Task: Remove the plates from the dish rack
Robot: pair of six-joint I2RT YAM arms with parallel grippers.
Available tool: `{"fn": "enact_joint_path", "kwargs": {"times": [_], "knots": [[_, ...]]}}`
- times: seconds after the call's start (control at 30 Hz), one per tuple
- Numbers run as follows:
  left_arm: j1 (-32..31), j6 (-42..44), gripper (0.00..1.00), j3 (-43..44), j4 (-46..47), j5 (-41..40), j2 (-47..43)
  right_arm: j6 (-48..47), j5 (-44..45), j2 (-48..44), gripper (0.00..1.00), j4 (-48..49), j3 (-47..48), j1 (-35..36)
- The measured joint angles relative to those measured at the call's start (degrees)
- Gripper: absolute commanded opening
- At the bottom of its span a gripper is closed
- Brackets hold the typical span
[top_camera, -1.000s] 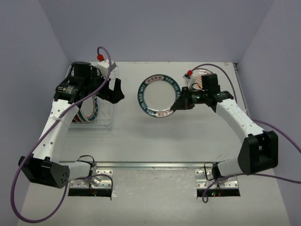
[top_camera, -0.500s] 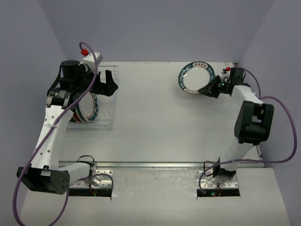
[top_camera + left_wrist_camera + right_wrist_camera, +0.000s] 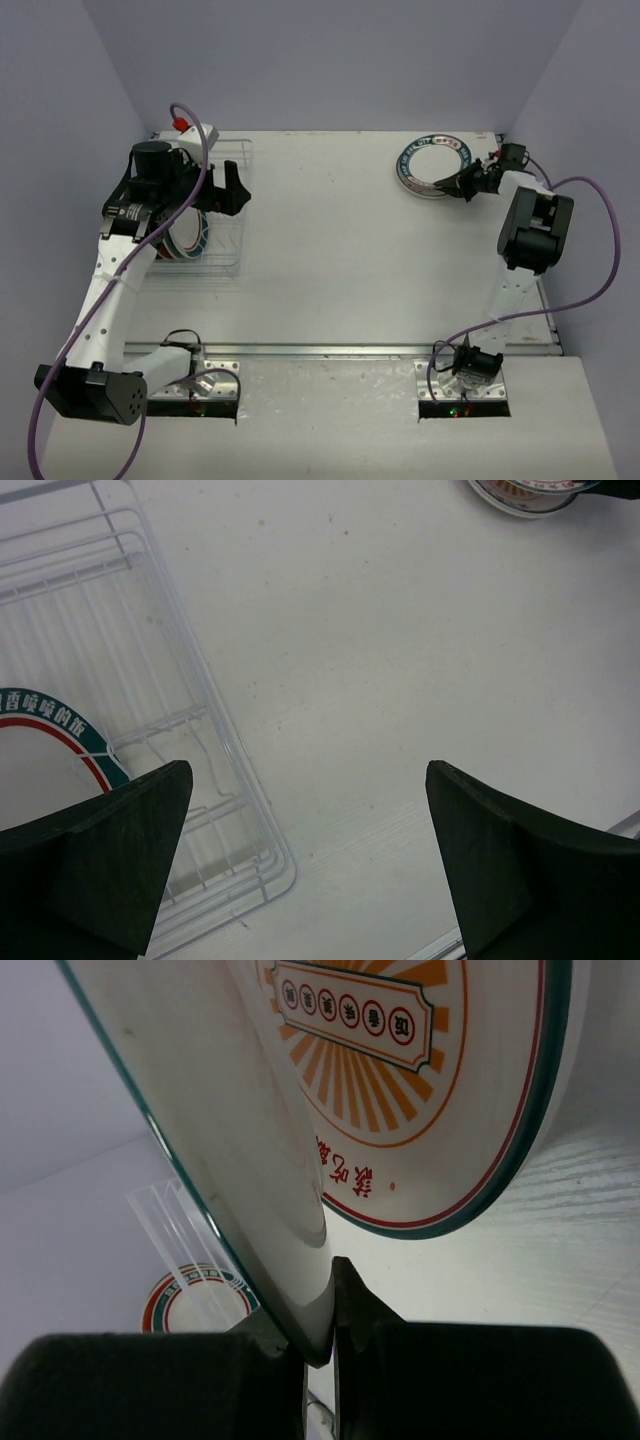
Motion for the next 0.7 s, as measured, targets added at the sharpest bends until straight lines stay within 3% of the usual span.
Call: {"fn": "enact_joint_path", "kwargs": {"times": [0.07,0.17,0.3,0.5,0.7], "knots": [[0.0,-0.1,1.00,-0.1,0.0,-0.3,-0.6,0.9,-0.7,1.6,0.19,-0.1,1.1,0.0],[0.0,-0.2,1.00,-0.1,0.0,-1.1,-1.4,2.0,-2.8,2.6,0.55,0.3,1.8,0.0],[0.0,-1.0,1.00,-0.1,0.0,-2.8,-1.9,3.9,-6.7,2.6,0.77,0.9,1.7,0.0],[0.0,-3.7,1.00,-0.1,0.0,-8.3,-1.9,6.7,-11.9,-0.3,0.90,2.1,-2.2,0.3],[0.0,-5.7,1.00,1.6,-1.3,-16.7,0.0,3.5,-17.1,-8.2,0.91,-5.6,-5.6,3.3]]}}
